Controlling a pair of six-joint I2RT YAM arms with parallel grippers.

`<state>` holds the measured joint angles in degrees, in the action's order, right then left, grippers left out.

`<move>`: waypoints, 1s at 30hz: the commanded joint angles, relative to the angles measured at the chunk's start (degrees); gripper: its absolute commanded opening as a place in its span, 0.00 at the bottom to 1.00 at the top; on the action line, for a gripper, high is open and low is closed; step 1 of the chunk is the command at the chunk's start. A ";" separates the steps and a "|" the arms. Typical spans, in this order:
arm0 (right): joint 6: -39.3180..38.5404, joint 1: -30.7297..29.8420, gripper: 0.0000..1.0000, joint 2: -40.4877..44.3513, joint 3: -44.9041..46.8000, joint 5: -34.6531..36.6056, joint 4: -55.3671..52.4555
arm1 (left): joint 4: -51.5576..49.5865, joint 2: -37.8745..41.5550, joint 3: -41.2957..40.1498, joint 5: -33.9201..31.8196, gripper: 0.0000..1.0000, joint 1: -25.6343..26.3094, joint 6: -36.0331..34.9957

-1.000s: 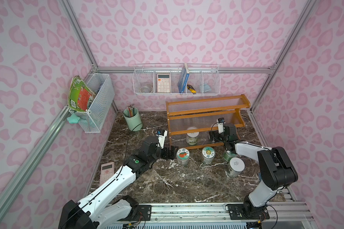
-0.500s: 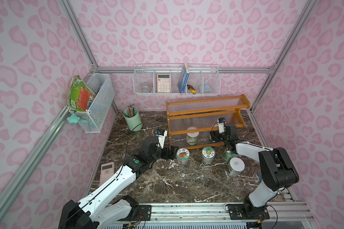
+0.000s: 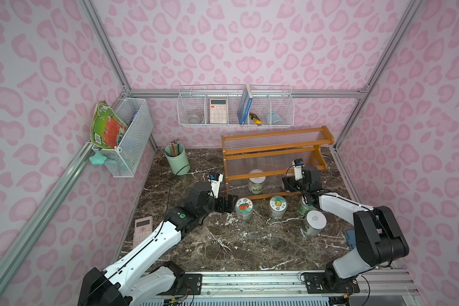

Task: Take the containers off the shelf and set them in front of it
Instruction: 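Pick up a container from the shelf.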

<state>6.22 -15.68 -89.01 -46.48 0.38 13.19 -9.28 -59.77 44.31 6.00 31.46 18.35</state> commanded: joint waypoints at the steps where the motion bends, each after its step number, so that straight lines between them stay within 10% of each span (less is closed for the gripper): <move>1: 0.11 -0.08 0.80 1.74 0.60 -0.02 0.11 | 0.29 0.29 0.51 0.32 0.99 -0.09 0.51; 30: 2.13 -4.33 0.79 21.77 6.26 -0.99 -10.28 | 0.13 0.18 0.84 0.72 0.99 -0.09 0.77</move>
<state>7.35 -18.83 -69.49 -40.42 -1.96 2.76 -9.28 -59.61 44.62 6.46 31.46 19.14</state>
